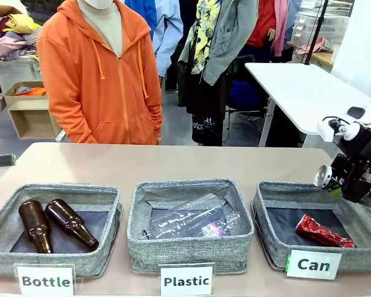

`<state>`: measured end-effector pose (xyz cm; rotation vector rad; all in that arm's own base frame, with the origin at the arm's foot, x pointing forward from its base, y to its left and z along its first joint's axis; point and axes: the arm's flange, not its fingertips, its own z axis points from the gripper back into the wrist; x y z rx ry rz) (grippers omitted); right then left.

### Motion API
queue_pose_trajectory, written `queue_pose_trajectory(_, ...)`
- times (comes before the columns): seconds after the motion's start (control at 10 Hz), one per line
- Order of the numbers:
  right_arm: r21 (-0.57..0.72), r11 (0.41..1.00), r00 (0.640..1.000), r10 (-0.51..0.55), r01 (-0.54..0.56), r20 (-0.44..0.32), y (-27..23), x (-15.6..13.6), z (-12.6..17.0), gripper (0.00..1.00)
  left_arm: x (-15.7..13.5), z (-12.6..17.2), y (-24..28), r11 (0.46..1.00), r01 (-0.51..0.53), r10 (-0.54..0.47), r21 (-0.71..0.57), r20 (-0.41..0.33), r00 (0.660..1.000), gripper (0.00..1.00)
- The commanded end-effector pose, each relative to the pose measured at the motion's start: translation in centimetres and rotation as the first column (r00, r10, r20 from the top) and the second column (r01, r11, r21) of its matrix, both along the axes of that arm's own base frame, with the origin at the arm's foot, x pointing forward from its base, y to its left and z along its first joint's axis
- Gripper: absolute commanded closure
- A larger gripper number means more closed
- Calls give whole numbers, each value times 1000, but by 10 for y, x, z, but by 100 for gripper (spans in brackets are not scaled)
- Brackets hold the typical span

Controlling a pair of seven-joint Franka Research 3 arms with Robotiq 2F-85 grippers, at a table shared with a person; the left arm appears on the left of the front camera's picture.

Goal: Sort the can waste into the basket.
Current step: Pick up the can waste from the table and place it in the right Fabric basket.

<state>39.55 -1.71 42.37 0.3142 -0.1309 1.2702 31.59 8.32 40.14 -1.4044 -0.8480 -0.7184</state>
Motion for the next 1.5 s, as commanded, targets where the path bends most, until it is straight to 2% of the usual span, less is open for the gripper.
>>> queue_pose_trajectory(0.0, -14, 1000, 999, 6, -7, -38, 3, 0, 6, 0, -3, 3, -7, 1000, -20, 20, -14, -6, 1000, 0)
queue_pose_trajectory(0.1, -8, 1000, 999, 27, -27, -47, 4, 1, 6, 36, -3, 3, -7, 1000, -20, 20, -14, -6, 1000, 0)
queue_pose_trajectory(0.2, -6, 1000, 998, 28, -29, -48, 5, 2, 6, 0, -3, 3, -7, 1000, -20, 20, -14, -6, 1000, 0)
queue_pose_trajectory(0.7, 23, 1000, 997, 12, -11, -74, 5, 3, 7, 0, -3, 3, -7, 1000, -20, 20, -14, -6, 1000, 0)
queue_pose_trajectory(0.8, 156, 988, 996, 4, 10, -91, 5, 6, 11, 0, -3, 3, -7, 1000, -20, 20, -14, -6, 1000, 0)
queue_pose_trajectory(0.9, 325, 938, 988, -85, 124, -131, 6, 12, 13, 0, -3, 3, -7, 1000, -20, 20, -14, -6, 1000, 0)
queue_pose_trajectory(1.0, 504, 791, 936, -253, 347, -246, 7, 23, 16, 0, -3, 3, -7, 1000, -20, 20, -14, -6, 1000, 0)
queue_pose_trajectory(1.1, 675, 595, 892, -388, 436, -233, 7, 39, 20, 0, -3, 3, -7, 1000, -20, 20, -14, -6, 1000, 0)
queue_pose_trajectory(1.2, 749, 406, 836, -414, 524, -360, 10, 48, 21, 0, -3, 3, -7, 1000, -20, 20, -14, -6, 1000, 0)
queue_pose_trajectory(1.3, 743, 273, 785, -330, 612, -525, 11, 53, 21, 0, -3, 3, -7, 1000, -20, 20, -14, -6, 1000, 0)
queue_pose_trajectory(1.4, 725, 180, 699, -491, 665, -519, 8, 65, 17, 0, -3, 3, -7, 1000, -20, 20, -14, -6, 1000, 0)
